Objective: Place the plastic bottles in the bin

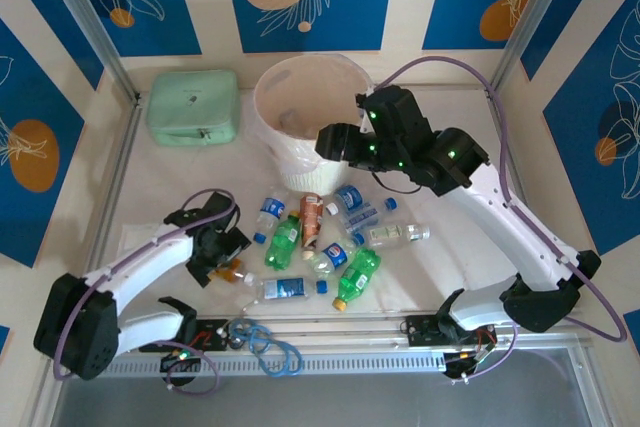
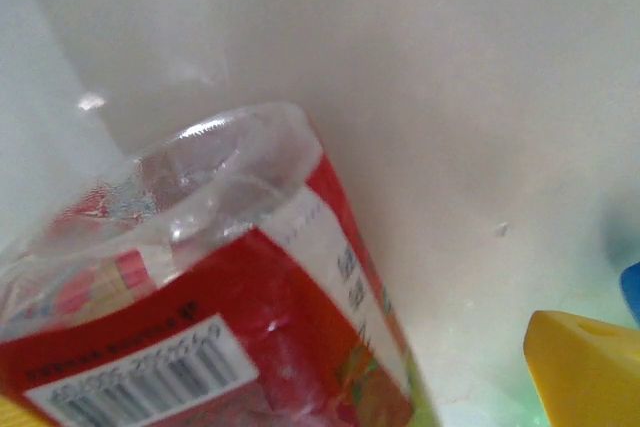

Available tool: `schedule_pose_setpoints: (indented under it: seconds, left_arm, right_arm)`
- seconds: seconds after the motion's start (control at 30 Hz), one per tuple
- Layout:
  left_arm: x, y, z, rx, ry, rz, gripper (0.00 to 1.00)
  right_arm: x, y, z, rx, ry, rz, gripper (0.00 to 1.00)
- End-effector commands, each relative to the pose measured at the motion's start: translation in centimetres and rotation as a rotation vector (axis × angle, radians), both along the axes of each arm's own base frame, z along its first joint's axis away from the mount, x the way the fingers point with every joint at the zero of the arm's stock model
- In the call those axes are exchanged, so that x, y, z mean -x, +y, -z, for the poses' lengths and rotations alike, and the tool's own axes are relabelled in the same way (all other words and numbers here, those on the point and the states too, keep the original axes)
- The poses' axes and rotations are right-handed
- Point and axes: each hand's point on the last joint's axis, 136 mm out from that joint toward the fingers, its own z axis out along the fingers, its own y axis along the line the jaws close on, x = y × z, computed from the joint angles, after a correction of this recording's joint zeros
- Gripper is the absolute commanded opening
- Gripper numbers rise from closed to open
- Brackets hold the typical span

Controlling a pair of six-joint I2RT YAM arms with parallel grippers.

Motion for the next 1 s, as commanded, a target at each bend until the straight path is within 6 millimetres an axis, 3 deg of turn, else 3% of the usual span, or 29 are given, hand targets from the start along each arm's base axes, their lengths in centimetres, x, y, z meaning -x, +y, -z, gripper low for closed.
schedule_pose_setpoints:
  seconds: [0.0, 0.37, 0.63, 0.83, 0.97]
  left_arm:
    - [-2.1, 0.0, -0.7, -0.02, -0.06, 0.014, 0.97]
    - [-2.4, 0.4, -0.1, -0.057, -0.055, 0.068, 0.81]
    - [-2.3, 1.0, 0.1, -0.097, -0.044, 0.097, 0.72]
    - [-2.5, 1.2, 0.5, -0.121, -0.028, 0.117, 0.79]
    - [-2.6, 1.4, 0.9, -0.131, -0.023, 0.128, 0.76]
  right_arm:
    - [1.2, -0.6, 0.2, -0.014, 0.008, 0.016, 0.66]
    - [4.8, -1.3, 6.5, 0.053, 0.137, 0.016, 0.64]
    - [6.2, -1.7, 8.2, 0.074, 0.172, 0.023, 0.64]
    - [6.7, -1.2, 9.1, 0.085, 0.191, 0.012, 0.63]
    - [7.0, -0.9, 9.5, 0.089, 0.197, 0.005, 0.63]
